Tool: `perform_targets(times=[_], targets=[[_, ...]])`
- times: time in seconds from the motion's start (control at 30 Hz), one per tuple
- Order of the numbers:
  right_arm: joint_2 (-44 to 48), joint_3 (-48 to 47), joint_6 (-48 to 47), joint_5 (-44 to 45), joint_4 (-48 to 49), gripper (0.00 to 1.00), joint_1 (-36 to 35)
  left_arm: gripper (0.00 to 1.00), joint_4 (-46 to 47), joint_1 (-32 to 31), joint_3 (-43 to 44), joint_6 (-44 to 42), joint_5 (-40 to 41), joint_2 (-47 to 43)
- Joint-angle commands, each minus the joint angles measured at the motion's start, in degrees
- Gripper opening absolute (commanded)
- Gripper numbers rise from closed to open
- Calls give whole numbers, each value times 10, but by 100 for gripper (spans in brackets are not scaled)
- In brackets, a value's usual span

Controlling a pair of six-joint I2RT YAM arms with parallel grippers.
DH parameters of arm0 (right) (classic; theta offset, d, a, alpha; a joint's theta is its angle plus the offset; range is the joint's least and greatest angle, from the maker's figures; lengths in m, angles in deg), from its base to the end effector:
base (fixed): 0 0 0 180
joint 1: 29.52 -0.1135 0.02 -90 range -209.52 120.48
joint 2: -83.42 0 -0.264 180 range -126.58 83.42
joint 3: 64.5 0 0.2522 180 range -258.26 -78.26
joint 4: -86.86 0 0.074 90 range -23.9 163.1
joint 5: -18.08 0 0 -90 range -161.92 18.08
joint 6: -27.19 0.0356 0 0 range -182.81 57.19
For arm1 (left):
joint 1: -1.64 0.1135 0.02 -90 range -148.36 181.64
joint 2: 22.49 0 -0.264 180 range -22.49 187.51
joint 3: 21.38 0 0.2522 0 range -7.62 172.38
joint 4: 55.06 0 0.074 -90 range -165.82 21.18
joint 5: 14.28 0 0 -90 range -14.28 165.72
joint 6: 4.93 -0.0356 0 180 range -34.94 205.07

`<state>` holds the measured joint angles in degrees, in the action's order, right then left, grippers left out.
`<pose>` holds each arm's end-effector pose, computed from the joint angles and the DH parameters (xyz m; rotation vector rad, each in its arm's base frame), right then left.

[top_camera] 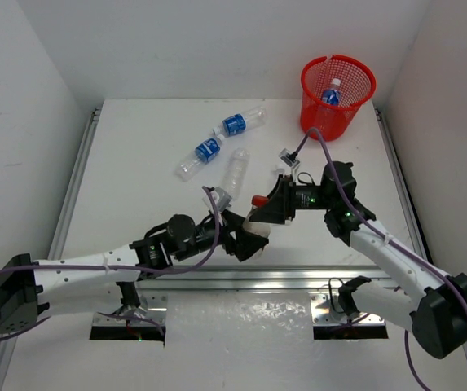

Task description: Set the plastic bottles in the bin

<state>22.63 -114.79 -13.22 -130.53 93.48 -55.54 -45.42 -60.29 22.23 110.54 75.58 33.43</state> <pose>0.1947 0.1289 0.2917 -0.5361 1.8828 1.7619 0.1072 -0.2012 0.2733 0.5496 1.6620 -1.1559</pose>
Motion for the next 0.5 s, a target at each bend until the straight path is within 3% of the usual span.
perform_targets(times=[0.0, 0.1, 0.13, 0.2, 0.23, 0.27, 0.33, 0.47], targets=[[15, -15, -28, 6, -34, 0, -3, 91, -40, -4, 78, -3, 91, 17], [22, -84, -107, 151, -184, 0, 10, 93, -180, -4, 121, 41, 194, 35], [19, -109, -146, 249, -224, 0, 12, 93, -221, -4, 129, 61, 255, 37], [3, -193, -177, 353, -319, 0, 22, 94, -378, -4, 147, 134, 311, 32], [-8, -250, -191, 445, -342, 0, 45, 94, -477, -4, 158, 163, 358, 24], [-21, -275, -192, 473, -371, 0, 65, 95, -522, -4, 162, 219, 374, 20], [-69, -323, -185, 495, -380, 0, 139, 95, -621, -4, 171, 253, 389, 3], [-174, -446, -201, 630, -348, 0, 195, 97, -673, -4, 184, 226, 358, -15]])
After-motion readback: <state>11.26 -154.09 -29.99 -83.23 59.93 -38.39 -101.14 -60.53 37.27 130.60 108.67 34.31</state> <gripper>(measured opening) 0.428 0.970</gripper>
